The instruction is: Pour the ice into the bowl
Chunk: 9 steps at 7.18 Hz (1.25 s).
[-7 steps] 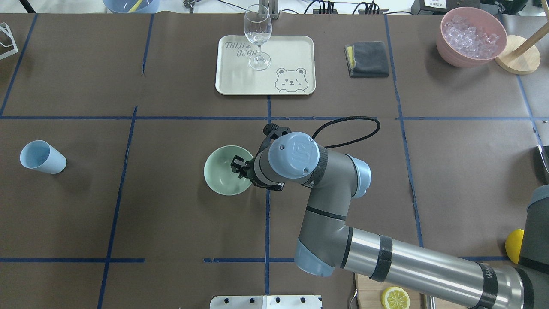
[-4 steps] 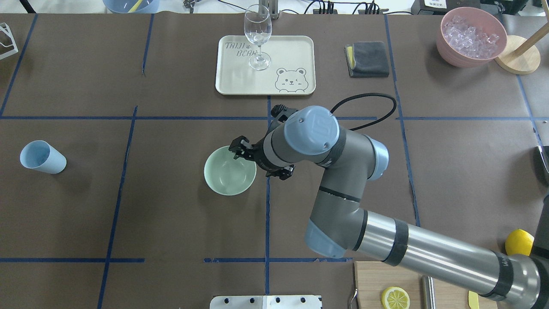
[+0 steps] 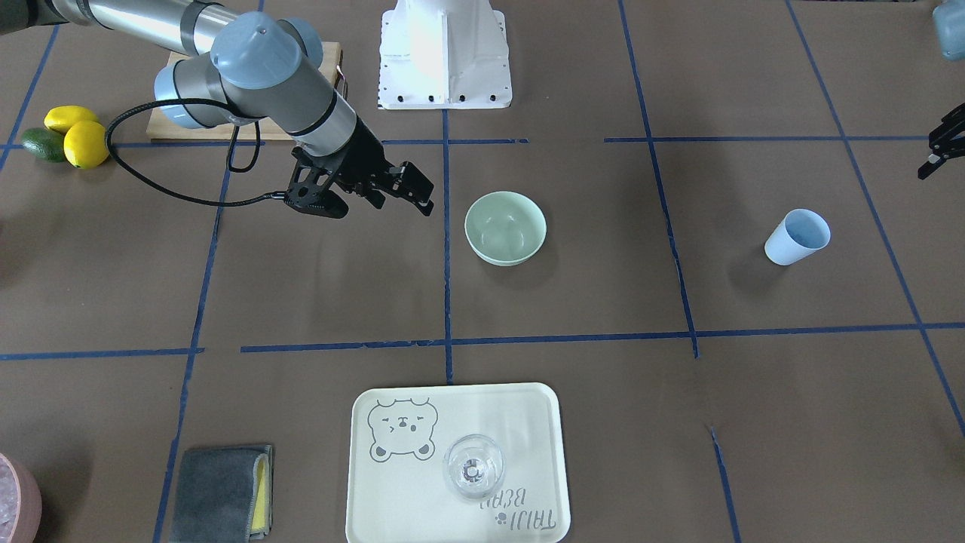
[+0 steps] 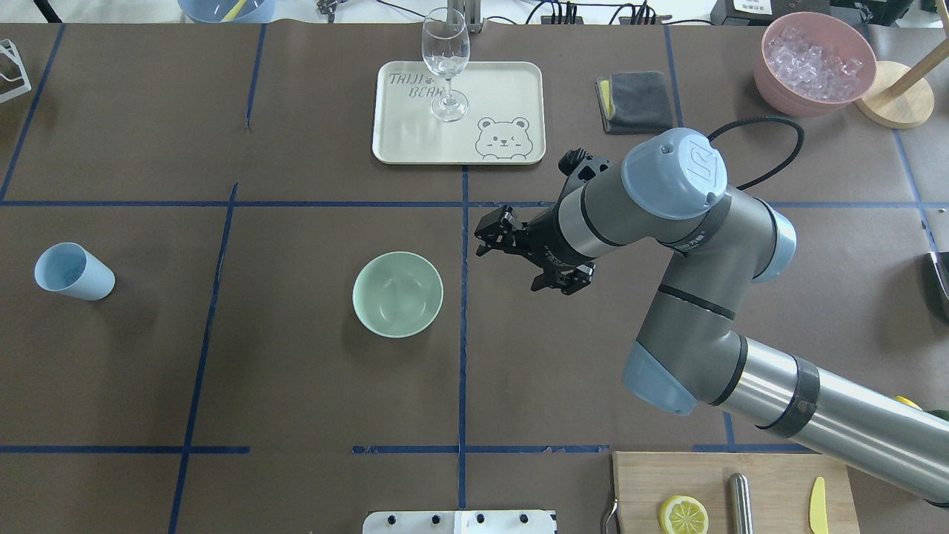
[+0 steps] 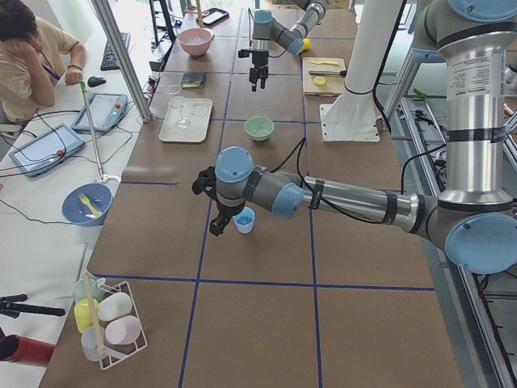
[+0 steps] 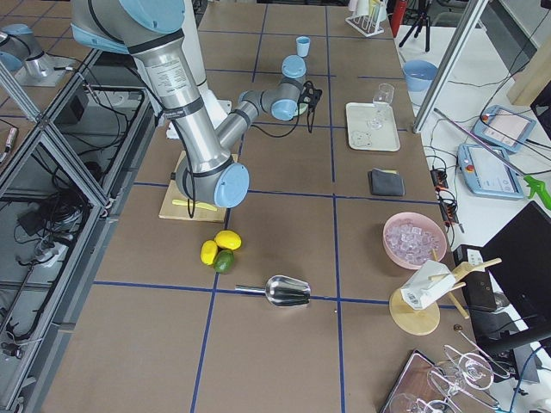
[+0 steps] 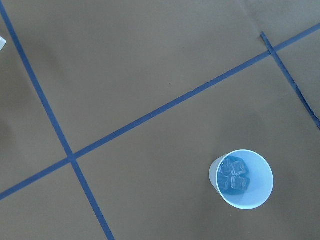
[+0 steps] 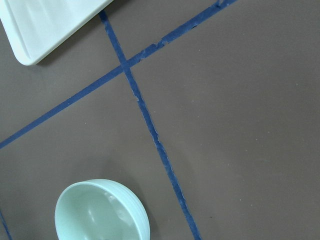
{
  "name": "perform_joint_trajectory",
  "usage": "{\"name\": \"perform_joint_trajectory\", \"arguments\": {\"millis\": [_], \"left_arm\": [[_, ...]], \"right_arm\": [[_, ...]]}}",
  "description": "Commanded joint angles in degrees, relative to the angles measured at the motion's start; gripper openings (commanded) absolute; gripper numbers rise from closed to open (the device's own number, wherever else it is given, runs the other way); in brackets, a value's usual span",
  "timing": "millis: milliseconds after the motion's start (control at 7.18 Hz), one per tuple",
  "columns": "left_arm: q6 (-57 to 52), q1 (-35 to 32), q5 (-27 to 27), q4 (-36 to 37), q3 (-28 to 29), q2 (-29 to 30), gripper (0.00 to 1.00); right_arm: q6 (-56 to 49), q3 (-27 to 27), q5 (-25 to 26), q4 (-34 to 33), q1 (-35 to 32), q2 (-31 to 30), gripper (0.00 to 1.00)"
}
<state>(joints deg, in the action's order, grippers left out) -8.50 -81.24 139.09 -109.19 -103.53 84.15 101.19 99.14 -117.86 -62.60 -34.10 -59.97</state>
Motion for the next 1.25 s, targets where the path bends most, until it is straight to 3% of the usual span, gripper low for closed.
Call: {"name": "perform_joint_trajectory", "arguments": {"millis": [0,279,418,697,975,1115], "left_arm": [[0.14,0.65,0.04,-12.64,1.4,-0.13,1.0],[7.73,2.3,4.15,-17.34,3.77,-0.21,1.0],[15.19,3.01,2.6,-25.72,5.08,-1.61,1.0],[44.55,16.04,-13.24,-49.61,5.27,-6.69,1.0],[61.27,23.9,-26.09,-62.66,4.22,-14.16,0.99],[68.19,28.64,-34.68,-64.2,4.22,-14.8,0.99]], "right_arm": [[-0.03,0.26,0.08,-0.06,-0.09,-0.58,1.0],[-0.03,0.35,0.35,0.02,0.0,-1.19,1.0],[0.41,0.53,0.44,0.02,0.26,-1.11,1.0],[0.59,0.61,0.44,0.02,0.53,-1.02,1.0],[0.59,0.44,0.44,0.02,0.53,-1.11,1.0],[0.67,0.44,0.52,0.02,1.14,-1.02,1.0]]}}
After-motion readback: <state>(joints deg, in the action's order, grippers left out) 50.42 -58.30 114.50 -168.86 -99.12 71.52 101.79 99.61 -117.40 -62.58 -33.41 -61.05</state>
